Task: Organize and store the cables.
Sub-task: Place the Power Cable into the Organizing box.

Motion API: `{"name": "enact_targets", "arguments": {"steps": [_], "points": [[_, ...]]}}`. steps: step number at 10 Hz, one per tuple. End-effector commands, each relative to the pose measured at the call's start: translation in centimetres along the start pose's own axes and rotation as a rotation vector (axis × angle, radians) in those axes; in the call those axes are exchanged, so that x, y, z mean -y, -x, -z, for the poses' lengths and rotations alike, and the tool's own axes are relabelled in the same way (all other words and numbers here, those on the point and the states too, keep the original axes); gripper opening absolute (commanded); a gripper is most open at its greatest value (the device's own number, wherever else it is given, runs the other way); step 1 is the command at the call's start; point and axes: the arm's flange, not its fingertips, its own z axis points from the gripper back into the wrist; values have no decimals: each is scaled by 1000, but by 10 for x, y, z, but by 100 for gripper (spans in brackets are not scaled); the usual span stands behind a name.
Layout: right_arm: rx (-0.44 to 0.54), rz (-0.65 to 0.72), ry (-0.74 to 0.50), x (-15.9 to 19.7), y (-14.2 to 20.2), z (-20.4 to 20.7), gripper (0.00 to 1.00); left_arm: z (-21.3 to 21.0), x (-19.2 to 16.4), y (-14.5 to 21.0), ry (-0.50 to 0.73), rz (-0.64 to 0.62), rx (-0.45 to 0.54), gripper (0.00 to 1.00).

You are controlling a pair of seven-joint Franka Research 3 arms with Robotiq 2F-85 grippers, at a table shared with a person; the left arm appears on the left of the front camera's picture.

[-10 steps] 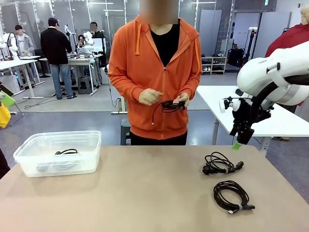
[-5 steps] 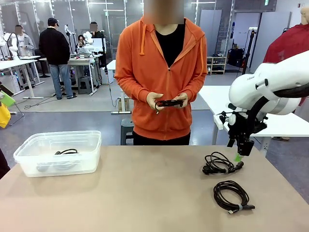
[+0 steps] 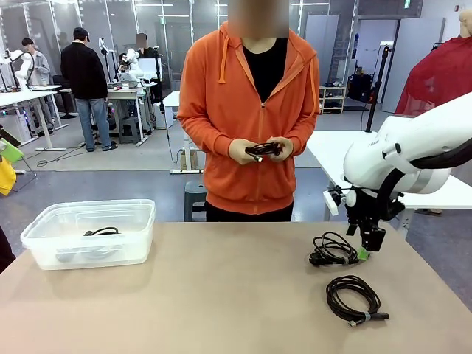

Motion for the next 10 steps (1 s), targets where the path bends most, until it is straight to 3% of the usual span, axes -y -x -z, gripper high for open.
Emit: {"name": "enact_targets", "arguments": {"steps": [1, 10], "points": [[-40, 31, 29, 5, 0, 14, 100, 0, 0, 0, -2, 7, 0, 100], [-73, 44, 64, 13, -8, 51, 100, 0, 0, 0, -2, 7, 0, 100]]}}
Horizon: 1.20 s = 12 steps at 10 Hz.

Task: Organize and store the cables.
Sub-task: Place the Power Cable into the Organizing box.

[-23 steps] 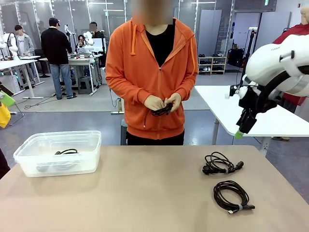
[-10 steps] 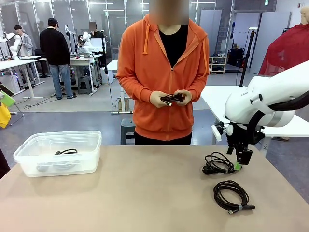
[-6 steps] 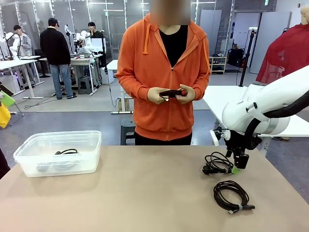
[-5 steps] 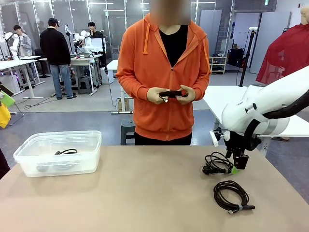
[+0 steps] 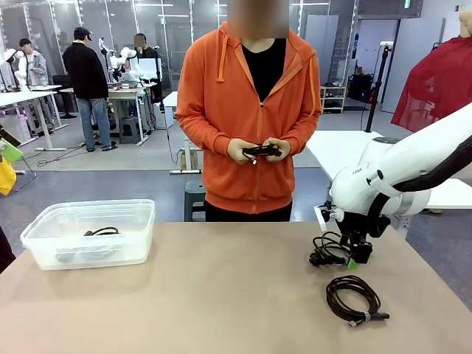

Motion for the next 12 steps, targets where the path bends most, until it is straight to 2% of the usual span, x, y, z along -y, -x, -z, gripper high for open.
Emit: {"name": "enact_targets", "arguments": {"steps": [1, 6, 7, 9, 10, 12], "points": [[-37, 29, 15, 4, 2, 7, 100, 0, 0, 0, -2, 7, 0, 100], [-40, 54, 21, 8, -1, 22, 100, 0, 0, 0, -2, 7, 0, 100], [-41, 50, 16, 8, -2, 22, 77, 0, 0, 0, -2, 7, 0, 100], [-49, 43, 10, 8, -3, 24, 17, 0, 0, 0, -2, 7, 0, 100], [-54, 44, 6, 8, -4, 27, 0, 0, 0, 0, -2, 7, 0, 100], [-59, 50, 5, 8, -4, 31, 0, 0, 0, 0, -2, 7, 0, 100]]}}
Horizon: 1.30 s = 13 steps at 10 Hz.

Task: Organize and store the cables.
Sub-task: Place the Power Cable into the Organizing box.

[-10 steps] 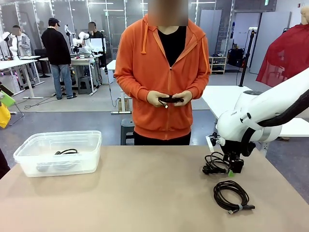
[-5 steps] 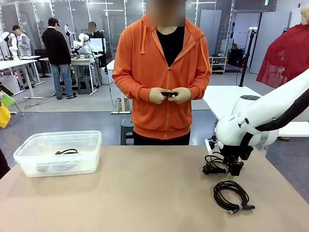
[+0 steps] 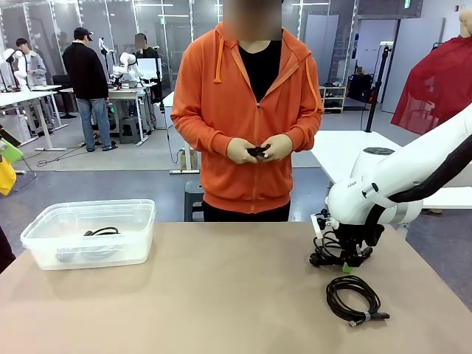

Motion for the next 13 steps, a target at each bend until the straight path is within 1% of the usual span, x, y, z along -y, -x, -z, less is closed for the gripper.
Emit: {"name": "enact_targets", "arguments": {"steps": [1, 2, 4, 5, 7, 9, 10, 13], "points": [[-24, 27, 15, 6, 0, 6, 3, 0, 0, 0, -2, 7, 0, 100], [-21, 33, 17, 6, 1, 5, 0, 0, 0, 0, -2, 7, 0, 100], [4, 45, 27, 6, 1, -4, 0, 0, 0, 0, -2, 7, 0, 100], [-5, 41, 31, 6, 0, -13, 0, 0, 0, 0, -2, 7, 0, 100], [-4, 43, 34, 6, -4, -39, 0, 0, 0, 0, -2, 7, 0, 100], [12, 46, 67, 2, -14, -81, 0, 0, 0, 0, -2, 7, 0, 100], [-12, 66, 70, -1, -18, -98, 0, 0, 0, 0, -2, 7, 0, 100], [9, 118, 64, -21, -28, -122, 0, 0, 0, 0, -2, 7, 0, 100]]}}
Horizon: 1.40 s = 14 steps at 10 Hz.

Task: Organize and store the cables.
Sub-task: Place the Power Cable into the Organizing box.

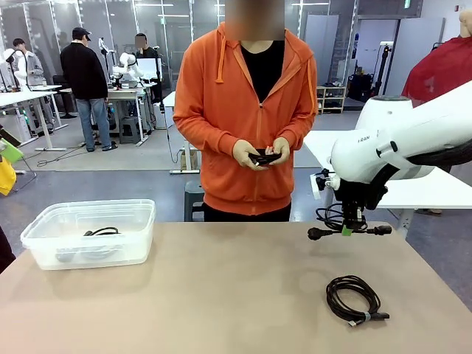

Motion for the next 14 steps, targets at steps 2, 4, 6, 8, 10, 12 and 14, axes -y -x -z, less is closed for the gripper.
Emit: {"name": "enact_targets", "arguments": {"steps": [2, 4, 6, 8, 10, 12, 14], "points": [[48, 97, 11, -15, -1, -10, 0, 0, 0, 0, -2, 7, 0, 100], [5, 13, 1, -4, -2, -4, 0, 0, 0, 0, -2, 7, 0, 100], [5, 13, 1, -4, -2, -4, 0, 0, 0, 0, -2, 7, 0, 100], [5, 13, 1, -4, -2, -4, 0, 0, 0, 0, -2, 7, 0, 100], [70, -49, 32, -15, -20, -10, 17, 0, 0, 0, -2, 7, 0, 100], [97, -75, 20, -30, -52, -23, 17, 0, 0, 0, -2, 7, 0, 100], [49, -113, -6, -49, -91, -34, 17, 0, 0, 0, -2, 7, 0, 100]]}}
